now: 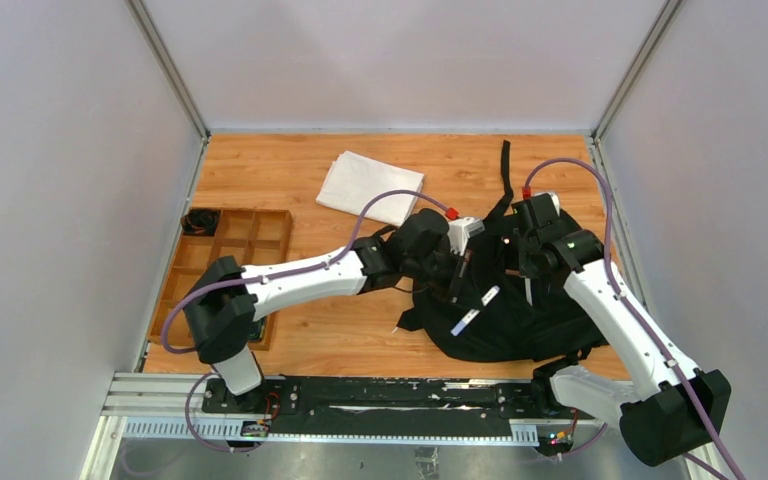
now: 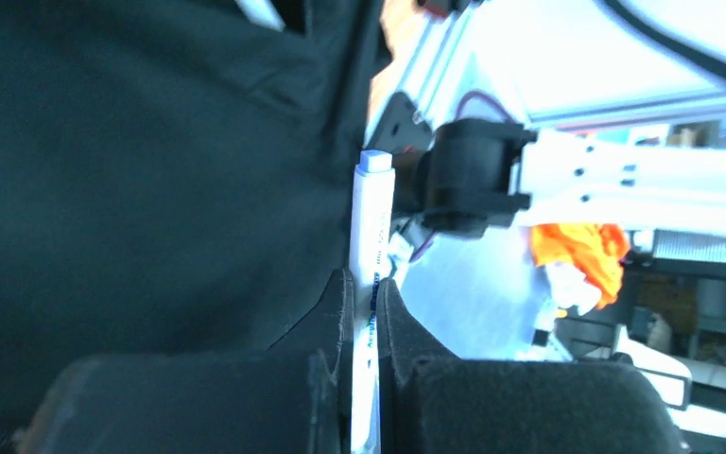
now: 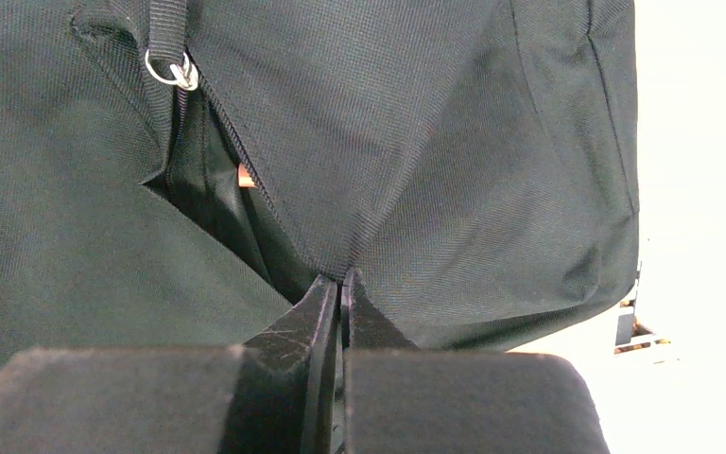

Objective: Pack the student bag
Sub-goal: Place the stationery in the student bag.

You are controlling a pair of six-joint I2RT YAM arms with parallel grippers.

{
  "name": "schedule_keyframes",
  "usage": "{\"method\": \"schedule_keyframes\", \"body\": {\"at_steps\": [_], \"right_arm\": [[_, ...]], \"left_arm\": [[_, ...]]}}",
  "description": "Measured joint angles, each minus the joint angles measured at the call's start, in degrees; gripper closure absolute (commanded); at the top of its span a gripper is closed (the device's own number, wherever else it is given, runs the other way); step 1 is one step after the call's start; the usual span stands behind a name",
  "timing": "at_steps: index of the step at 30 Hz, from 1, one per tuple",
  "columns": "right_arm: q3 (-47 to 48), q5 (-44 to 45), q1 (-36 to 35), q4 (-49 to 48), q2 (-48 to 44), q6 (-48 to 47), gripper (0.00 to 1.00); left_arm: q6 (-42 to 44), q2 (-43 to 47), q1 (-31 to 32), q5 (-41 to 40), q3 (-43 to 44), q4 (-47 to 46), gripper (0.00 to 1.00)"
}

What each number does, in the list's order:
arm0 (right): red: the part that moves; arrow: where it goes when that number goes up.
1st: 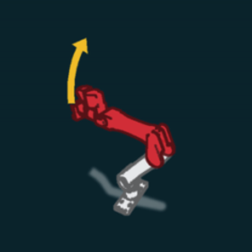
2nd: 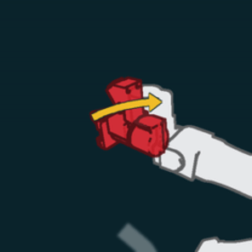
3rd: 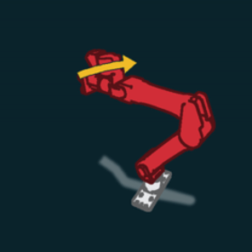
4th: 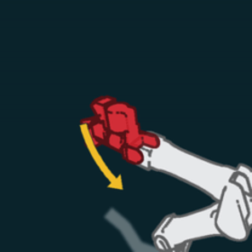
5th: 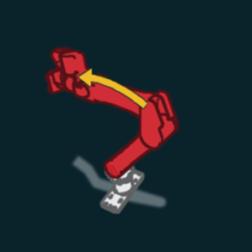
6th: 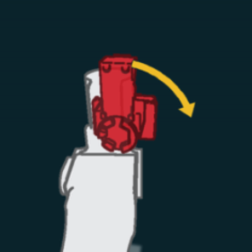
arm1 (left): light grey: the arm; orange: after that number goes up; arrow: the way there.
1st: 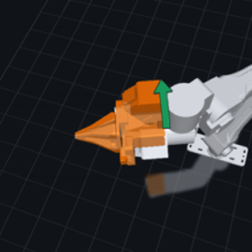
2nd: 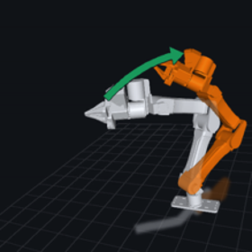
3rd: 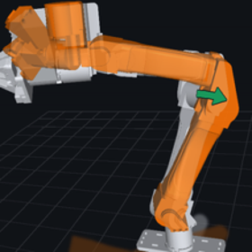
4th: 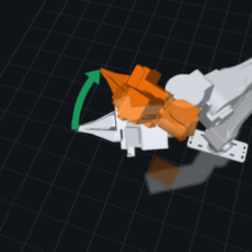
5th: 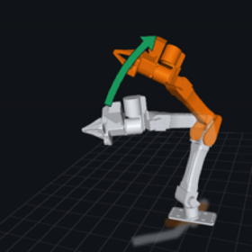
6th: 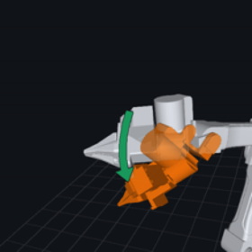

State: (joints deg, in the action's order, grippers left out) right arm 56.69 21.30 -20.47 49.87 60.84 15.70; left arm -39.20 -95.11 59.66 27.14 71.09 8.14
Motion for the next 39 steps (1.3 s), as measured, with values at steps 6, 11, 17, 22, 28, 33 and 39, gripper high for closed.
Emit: {"method": "schedule_keyframes", "body": {"at_steps": [6,11,17,22,28,33,39], "right_arm": [[0.0,-0.55,0.02,-0.26,-0.15,-0.02,1.0],[0.0,-0.74,0.02,-0.22,-0.94,-0.02,1.0],[0.0,-0.72,0.02,-0.04,-2.23,0.0,1.0],[0.0,-0.72,0.02,0.33,-2.71,0.0,1.0],[0.0,-0.74,0.02,0.79,-3.32,0.0,1.0],[0.0,-0.74,0.02,1.18,-3.93,0.0,1.0],[0.0,-0.74,0.02,1.18,-4.66,0.02,1.0]], "left_arm": [[-6.4,-8.22,0.59,3.1,5.79,-8.15,1.0],[-10.49,-16.13,0.55,4.72,9.84,-11.32,1.0],[-13.75,-21.59,0.52,4.72,13.09,-11.65,1.0],[-15.98,-23.85,0.07,4.42,15.47,-12.87,1.0],[-19.3,-27.36,-2.05,2.56,18.64,-13.2,1.0],[-21.7,-31.67,-3.98,1.38,23.54,-13.18,1.0],[-23.96,-34.84,-4.02,0.0,27.67,-12.72,1.0]]}}
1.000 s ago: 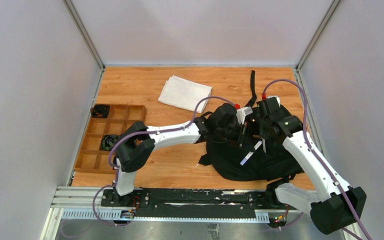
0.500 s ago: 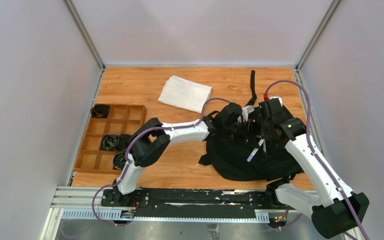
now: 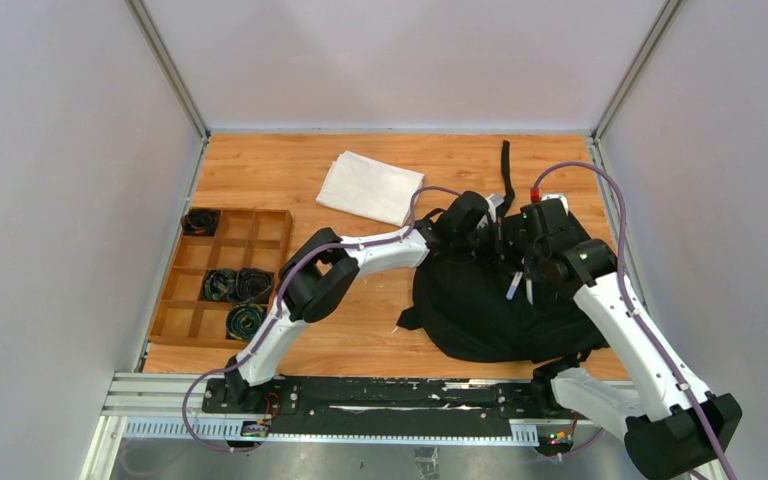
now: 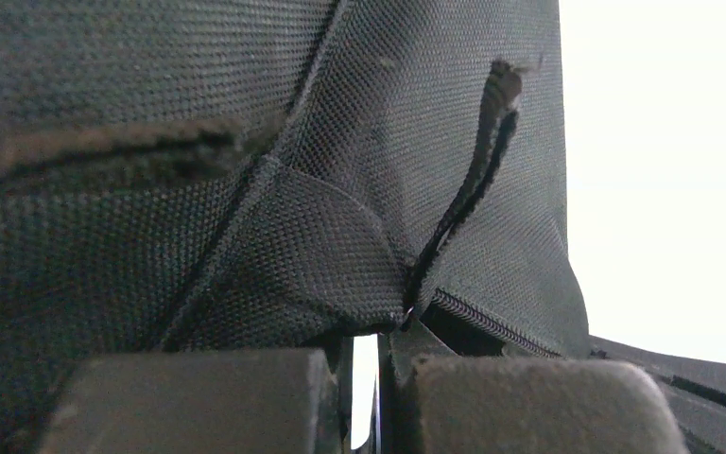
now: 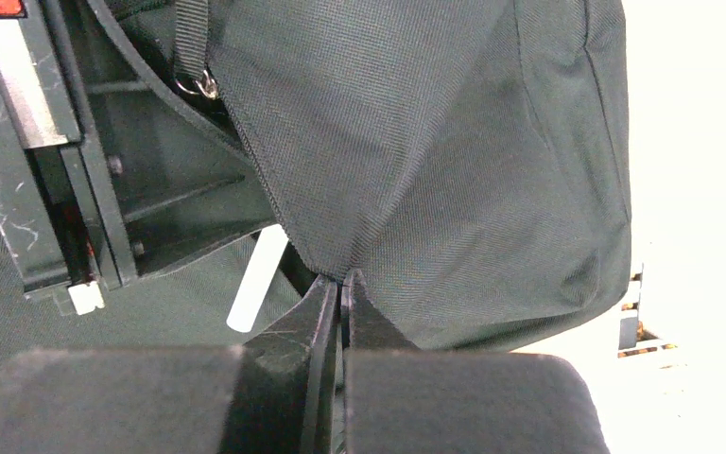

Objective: Pack the student bag
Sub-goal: Place the stationery in the student bag.

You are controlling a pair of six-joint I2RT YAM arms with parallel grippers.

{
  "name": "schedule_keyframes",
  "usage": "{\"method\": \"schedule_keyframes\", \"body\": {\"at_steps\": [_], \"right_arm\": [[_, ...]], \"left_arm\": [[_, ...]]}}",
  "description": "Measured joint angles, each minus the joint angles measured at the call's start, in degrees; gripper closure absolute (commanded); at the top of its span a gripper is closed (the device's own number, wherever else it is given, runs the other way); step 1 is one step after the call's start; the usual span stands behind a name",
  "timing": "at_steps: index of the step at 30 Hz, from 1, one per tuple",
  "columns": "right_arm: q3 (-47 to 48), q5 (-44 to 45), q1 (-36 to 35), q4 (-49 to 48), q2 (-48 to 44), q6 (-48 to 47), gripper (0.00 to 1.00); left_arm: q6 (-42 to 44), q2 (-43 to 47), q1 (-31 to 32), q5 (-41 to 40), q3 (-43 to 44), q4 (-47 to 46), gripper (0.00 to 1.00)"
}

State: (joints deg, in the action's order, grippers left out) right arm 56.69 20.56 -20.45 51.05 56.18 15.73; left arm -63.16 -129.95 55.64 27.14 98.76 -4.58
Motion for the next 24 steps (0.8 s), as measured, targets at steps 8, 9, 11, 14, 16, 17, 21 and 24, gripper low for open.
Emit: {"method": "schedule_keyframes", "body": {"at_steps": [8,9,11,14,16,17,21,24], "right_arm": [[0.0,-0.44,0.0,0.15,0.02,-0.07,1.0],[0.0,-0.5,0.0,0.15,0.15,-0.07,1.0],[0.0,-0.68,0.0,0.13,0.57,-0.11,1.0],[0.0,-0.87,0.0,0.02,1.22,-0.22,1.0],[0.0,-0.98,0.0,-0.04,1.66,-0.35,1.0],[0.0,-1.03,0.0,-0.04,1.86,-0.35,1.0],[0.0,-1.05,0.0,-0.04,1.9,-0.35,1.0],[0.0,-1.03,0.0,-0.04,1.9,-0.35,1.0]], "left_arm": [[-2.93,-0.24,0.81,-5.55,0.35,-1.42,1.0],[-3.13,-0.24,0.87,-6.38,0.35,-1.62,1.0],[-3.32,-0.24,1.11,-7.8,0.35,-1.86,1.0],[-3.48,-0.33,1.27,-9.62,0.79,-1.99,1.0],[-3.43,-0.61,1.29,-9.92,1.49,-1.99,1.0],[-3.37,-0.83,1.29,-9.9,1.97,-2.03,1.0],[-3.23,-1.51,1.29,-9.75,2.82,-2.32,0.93],[-3.1,-1.7,1.29,-9.62,3.04,-2.49,0.84]]}}
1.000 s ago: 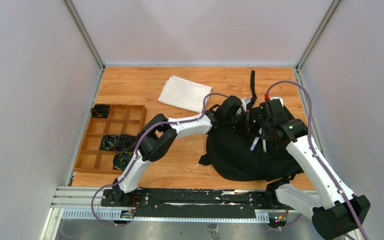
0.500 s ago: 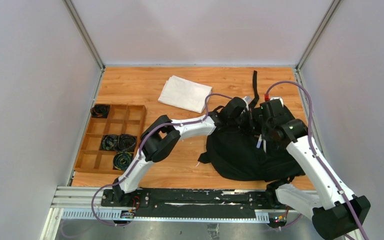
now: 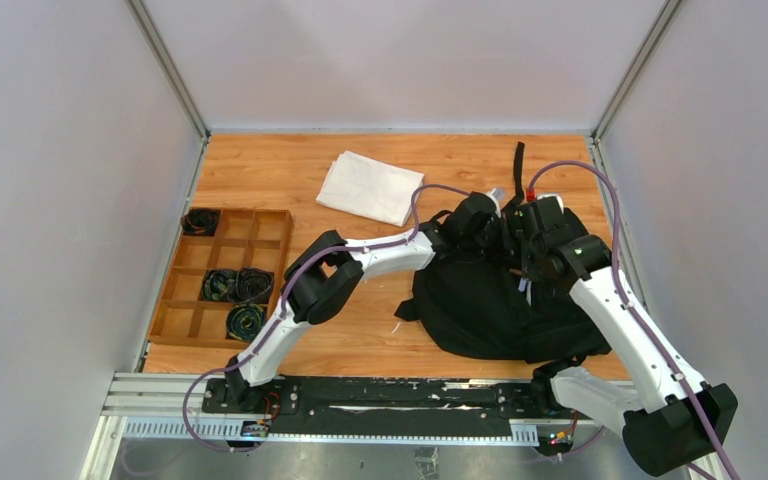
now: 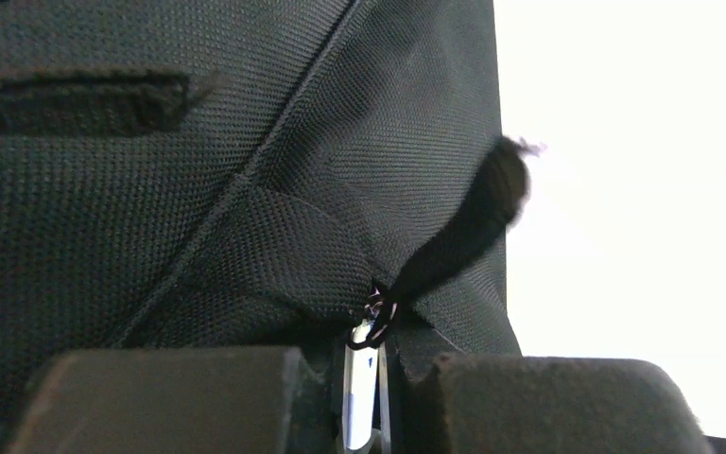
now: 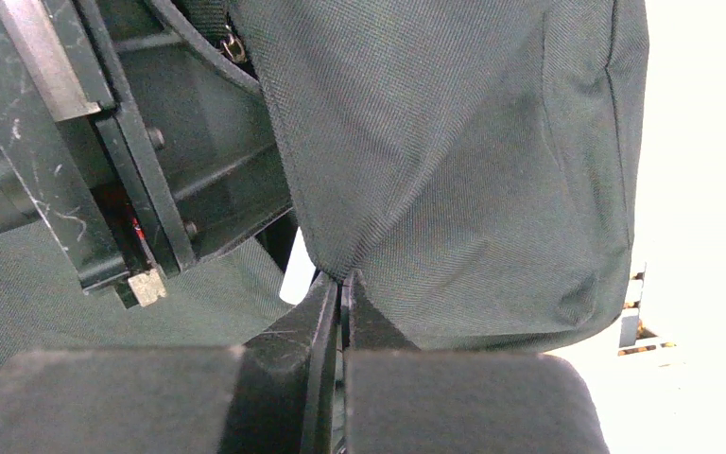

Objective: Pack the student bag
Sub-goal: Place the stationery in the student bag.

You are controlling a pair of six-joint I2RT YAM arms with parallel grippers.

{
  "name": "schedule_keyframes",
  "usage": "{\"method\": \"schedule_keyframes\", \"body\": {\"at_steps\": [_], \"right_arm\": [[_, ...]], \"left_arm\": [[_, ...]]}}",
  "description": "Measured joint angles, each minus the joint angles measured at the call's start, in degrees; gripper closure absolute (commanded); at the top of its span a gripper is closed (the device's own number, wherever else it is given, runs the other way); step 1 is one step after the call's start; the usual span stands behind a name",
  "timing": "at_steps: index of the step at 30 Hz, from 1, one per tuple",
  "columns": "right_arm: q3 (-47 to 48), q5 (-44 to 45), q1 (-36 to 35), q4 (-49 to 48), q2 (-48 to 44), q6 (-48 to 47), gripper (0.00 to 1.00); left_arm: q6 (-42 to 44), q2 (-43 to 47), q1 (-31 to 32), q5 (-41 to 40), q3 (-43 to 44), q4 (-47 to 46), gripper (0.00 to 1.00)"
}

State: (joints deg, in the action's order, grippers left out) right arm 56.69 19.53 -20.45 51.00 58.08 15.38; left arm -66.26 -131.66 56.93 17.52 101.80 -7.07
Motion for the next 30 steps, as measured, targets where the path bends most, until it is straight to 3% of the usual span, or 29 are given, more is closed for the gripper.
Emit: {"method": "schedule_keyframes", "body": {"at_steps": [4,18,26,30], "right_arm": [[0.0,0.0,0.0,0.0,0.17,0.0,1.0],[0.0,0.02,0.0,0.02,0.7,0.02,1.0],[0.0,0.04,0.0,0.04,0.7,0.02,1.0],[-0.15,0.0,0.02,-0.04,0.7,0.04,1.0]], "left_arm": [[0.72,0.0,0.02,0.33,0.04,-0.13,0.72],[3.13,2.1,0.44,2.03,-4.74,-1.53,0.68],[9.31,13.55,1.05,5.75,-18.58,-0.83,0.67],[16.59,20.11,1.01,6.88,-20.44,5.01,0.67]]}}
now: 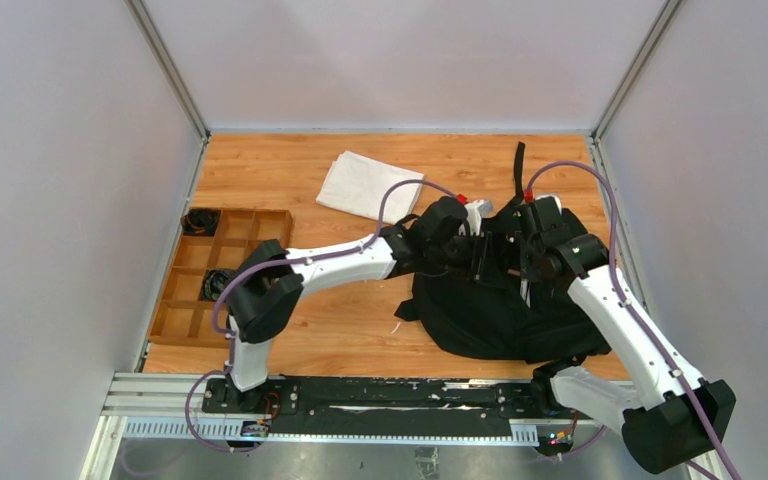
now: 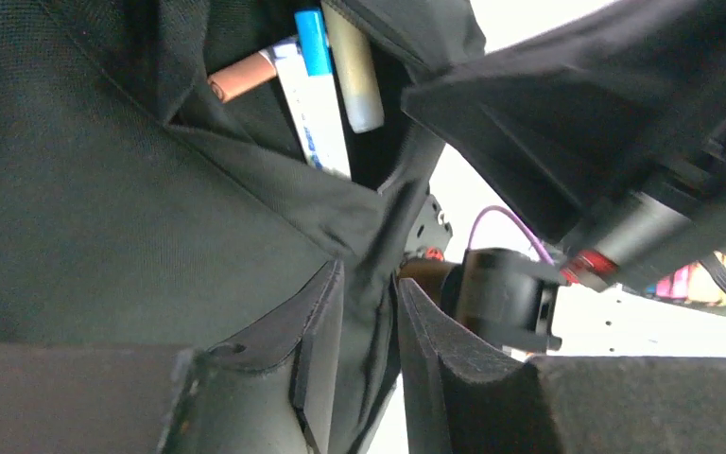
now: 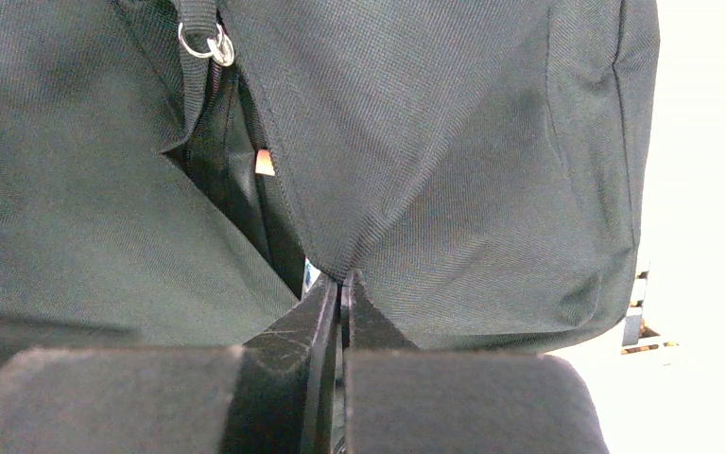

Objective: Pack the student bag
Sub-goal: Zip the student bag at the center of the board.

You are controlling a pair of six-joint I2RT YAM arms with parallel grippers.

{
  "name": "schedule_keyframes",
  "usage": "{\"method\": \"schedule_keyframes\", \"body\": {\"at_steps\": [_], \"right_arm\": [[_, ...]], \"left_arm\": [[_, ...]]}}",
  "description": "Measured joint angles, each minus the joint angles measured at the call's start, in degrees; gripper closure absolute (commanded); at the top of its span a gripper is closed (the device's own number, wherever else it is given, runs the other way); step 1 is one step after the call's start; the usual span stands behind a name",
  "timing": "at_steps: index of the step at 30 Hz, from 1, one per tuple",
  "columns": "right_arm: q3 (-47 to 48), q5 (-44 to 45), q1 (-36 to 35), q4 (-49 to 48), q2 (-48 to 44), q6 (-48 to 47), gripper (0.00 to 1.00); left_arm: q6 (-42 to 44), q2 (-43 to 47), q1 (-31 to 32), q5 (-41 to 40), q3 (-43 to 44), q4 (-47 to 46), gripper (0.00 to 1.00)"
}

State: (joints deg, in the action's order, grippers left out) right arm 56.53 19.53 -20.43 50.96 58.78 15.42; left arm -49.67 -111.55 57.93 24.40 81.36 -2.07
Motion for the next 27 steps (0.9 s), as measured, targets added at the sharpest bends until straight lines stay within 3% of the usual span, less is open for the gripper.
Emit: {"method": "schedule_keyframes", "body": {"at_steps": [3,6,9,16,21,27], "right_arm": [[-0.66,-0.17,0.0,-0.55,0.0,0.04,0.97],[-1.77,-1.57,0.0,-1.44,0.09,0.28,0.66],[-2.19,-4.52,0.13,-1.7,1.57,0.94,0.51],[-0.98,-10.21,2.21,-1.86,3.13,1.29,0.5],[4.13,-12.9,5.53,-3.43,4.52,1.2,0.5],[8.81,-15.8,9.79,-8.57,12.9,1.16,0.51]], "left_arm": [[6.32,3.85,-0.63,-0.55,1.29,6.88,0.67],[10.51,6.19,-2.49,-1.68,2.67,11.67,0.66],[13.4,6.75,-5.38,-3.23,4.72,15.58,0.66],[18.8,3.87,-7.43,-7.41,14.62,24.0,0.65],[19.67,3.1,-7.39,-7.96,16.02,25.53,0.65],[19.5,2.69,-7.56,-7.91,15.65,25.86,0.64]]}}
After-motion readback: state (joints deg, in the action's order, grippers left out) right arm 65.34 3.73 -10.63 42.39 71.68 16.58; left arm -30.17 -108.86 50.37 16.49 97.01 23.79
